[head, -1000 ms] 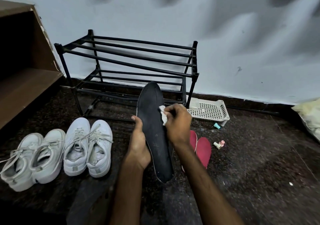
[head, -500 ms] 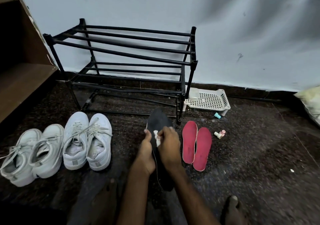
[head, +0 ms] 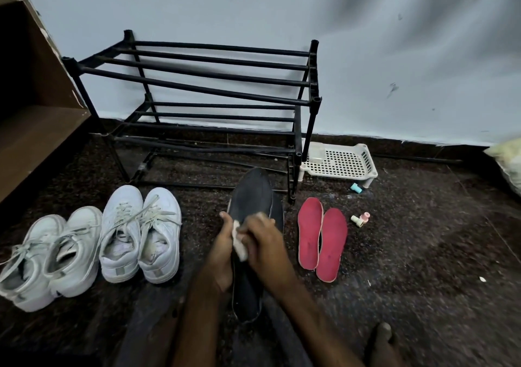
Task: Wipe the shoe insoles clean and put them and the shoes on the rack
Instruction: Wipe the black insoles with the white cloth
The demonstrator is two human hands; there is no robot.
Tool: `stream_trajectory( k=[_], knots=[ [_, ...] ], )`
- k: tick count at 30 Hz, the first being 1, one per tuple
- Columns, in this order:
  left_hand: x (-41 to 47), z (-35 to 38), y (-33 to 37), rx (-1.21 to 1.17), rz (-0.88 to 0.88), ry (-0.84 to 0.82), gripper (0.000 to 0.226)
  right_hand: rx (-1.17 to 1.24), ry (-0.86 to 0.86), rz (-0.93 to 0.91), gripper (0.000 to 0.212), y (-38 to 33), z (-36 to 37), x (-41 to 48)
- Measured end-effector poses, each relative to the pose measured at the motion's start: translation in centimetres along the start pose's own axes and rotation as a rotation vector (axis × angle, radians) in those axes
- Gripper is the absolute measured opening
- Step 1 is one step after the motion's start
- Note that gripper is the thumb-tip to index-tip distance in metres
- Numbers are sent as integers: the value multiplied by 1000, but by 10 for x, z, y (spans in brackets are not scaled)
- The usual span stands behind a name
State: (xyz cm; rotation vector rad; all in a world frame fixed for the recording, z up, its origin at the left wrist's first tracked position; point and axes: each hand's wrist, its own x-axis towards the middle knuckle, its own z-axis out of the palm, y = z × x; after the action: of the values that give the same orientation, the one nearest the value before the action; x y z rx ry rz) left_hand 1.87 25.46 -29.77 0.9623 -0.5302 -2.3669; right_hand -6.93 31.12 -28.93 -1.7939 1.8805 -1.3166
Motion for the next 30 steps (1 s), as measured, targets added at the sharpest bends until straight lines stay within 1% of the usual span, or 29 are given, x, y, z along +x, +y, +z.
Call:
stream_trajectory(
  k=[1, 2, 3, 4, 5, 6, 8, 9, 11, 13, 15, 17, 18, 20, 23, 25, 26, 28, 30],
  knots=[
    [0, -1, 1, -28, -19, -54, 97, -3, -25, -40, 3, -1, 4, -11],
    [1, -2, 0, -40, -34, -86, 101, -29, -30, -67, 4, 0, 5, -13],
    [2, -4, -1, -41, -19, -89, 100, -74, -13, -80, 3, 3, 4, -6],
    [4, -6, -4, -52, 6, -66, 93, -115, 21, -70, 4, 7, 3, 8],
    [3, -5, -8, -59, 15, -40, 85, -146, 66, -41, 3, 12, 0, 26],
    [1, -2, -11, -42, 4, -40, 82, -162, 113, 15, 5, 16, -6, 44],
    [-2, 4, -12, 13, -6, -48, 84, -146, 147, 108, 11, 24, -19, 74],
    [-3, 7, -10, 18, 11, -37, 85, -142, 128, 107, 10, 25, -21, 81],
    [0, 10, 0, -28, 86, -30, 86, -159, 24, 30, 4, 19, -14, 73],
    [8, 10, 14, -125, 144, -16, 90, -129, -63, -14, 11, 9, 3, 40],
    [12, 4, 27, -191, 187, 13, 94, -52, -30, 29, 16, 9, 18, -4],
    [18, -13, 34, -217, 233, 63, 91, 15, 16, 119, 19, 11, 29, -40],
    [19, -20, 36, -242, 249, 62, 86, 31, 45, 156, 19, 10, 33, -52],
    [21, -31, 38, -328, 281, 27, 78, 54, 94, 247, 17, 11, 38, -59],
    [27, -45, 38, -399, 325, -10, 73, 40, 104, 381, 20, 22, 31, -56],
    [34, -54, 36, -339, 310, 26, 72, 65, 106, 526, 24, 40, 18, -57],
    [37, -58, 35, -281, 286, 61, 71, 117, 104, 629, 25, 49, 13, -58],
    [48, -67, 32, -157, 223, 144, 69, 295, 97, 812, 21, 66, 10, -63],
    [63, -75, 25, -35, 168, 252, 60, 452, 122, 924, 18, 82, 13, -65]
  ],
)
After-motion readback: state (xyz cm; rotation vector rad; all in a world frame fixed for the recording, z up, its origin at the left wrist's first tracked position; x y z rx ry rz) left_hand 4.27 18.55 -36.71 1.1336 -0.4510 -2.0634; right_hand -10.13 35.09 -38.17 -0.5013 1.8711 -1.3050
